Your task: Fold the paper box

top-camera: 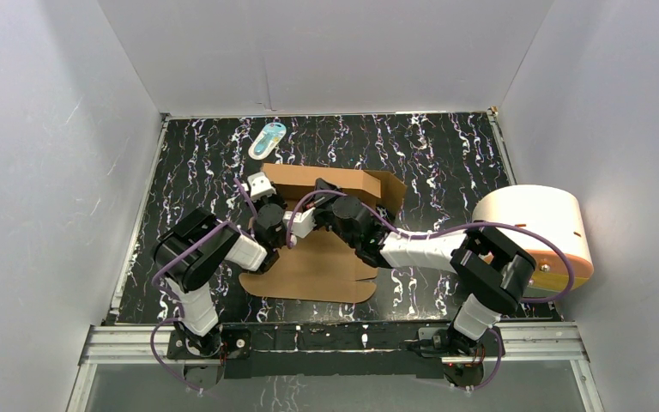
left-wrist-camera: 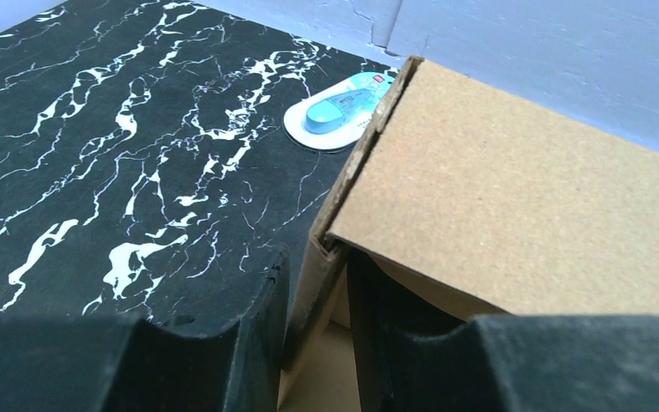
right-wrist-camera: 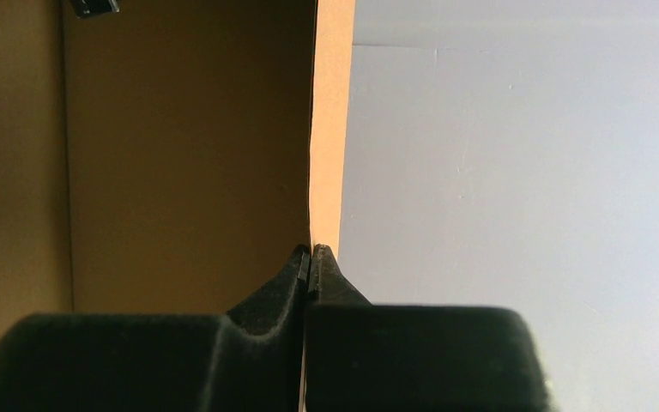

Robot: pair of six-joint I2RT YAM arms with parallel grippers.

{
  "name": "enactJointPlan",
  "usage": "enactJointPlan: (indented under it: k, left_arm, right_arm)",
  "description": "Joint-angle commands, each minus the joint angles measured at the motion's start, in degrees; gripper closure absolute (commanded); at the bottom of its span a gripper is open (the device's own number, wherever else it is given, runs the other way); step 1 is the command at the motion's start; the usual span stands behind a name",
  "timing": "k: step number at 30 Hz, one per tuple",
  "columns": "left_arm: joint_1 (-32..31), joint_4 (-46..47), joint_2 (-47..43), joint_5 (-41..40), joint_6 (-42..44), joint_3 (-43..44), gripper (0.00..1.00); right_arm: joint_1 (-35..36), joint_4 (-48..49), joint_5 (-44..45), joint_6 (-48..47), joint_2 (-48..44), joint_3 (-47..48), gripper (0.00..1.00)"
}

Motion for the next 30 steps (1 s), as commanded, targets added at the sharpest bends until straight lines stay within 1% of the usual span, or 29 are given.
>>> enactJointPlan:
  k: [1,10,14,15,17,19,23,27,30]
  left_arm:
    - [0.12,4.65,1.22,-8.8,0.75,3.05,0.74]
    - [0.14,4.66,2.8,-14.99,2.28,4.63,0.78]
    - [0.12,4.44,3.72,-17.55,2.19,4.95,0.83]
    - [0.13,4.4,3.87,-17.74,2.06,4.96,0.84]
    - [-0.13,4.36,3.47,-15.1,0.27,4.04,0.83]
    - [-0.95,4.39,2.42,-11.92,-0.67,2.89,0.81]
    - [-2.19,4.07,-0.64,-8.44,-0.83,0.35,0.74]
    - [-2.21,3.16,-5.29,-5.72,-1.95,-3.78,0.64]
    - [-2.13,0.69,-8.47,-3.12,-1.91,-5.52,0.58]
  right_arm:
    - [1.72,-4.11,-5.04,3.85,-0.96,1.41,0.98]
    - [1.72,-4.0,-4.52,4.41,-0.24,1.63,0.98]
    - [1.72,-3.12,-4.24,4.32,0.75,1.84,0.98]
    - [1.72,-2.84,-4.2,4.32,0.97,1.88,0.98]
    - [1.72,-2.47,-4.23,4.32,1.47,2.1,0.98]
    - [1.68,-1.52,-3.94,4.12,2.3,2.36,0.98]
    - [1.67,0.2,-3.47,3.53,3.86,3.39,0.98]
    - [1.72,1.42,-3.61,3.53,4.62,3.86,0.98]
    - [1.72,1.97,-3.53,3.44,4.98,4.23,0.98]
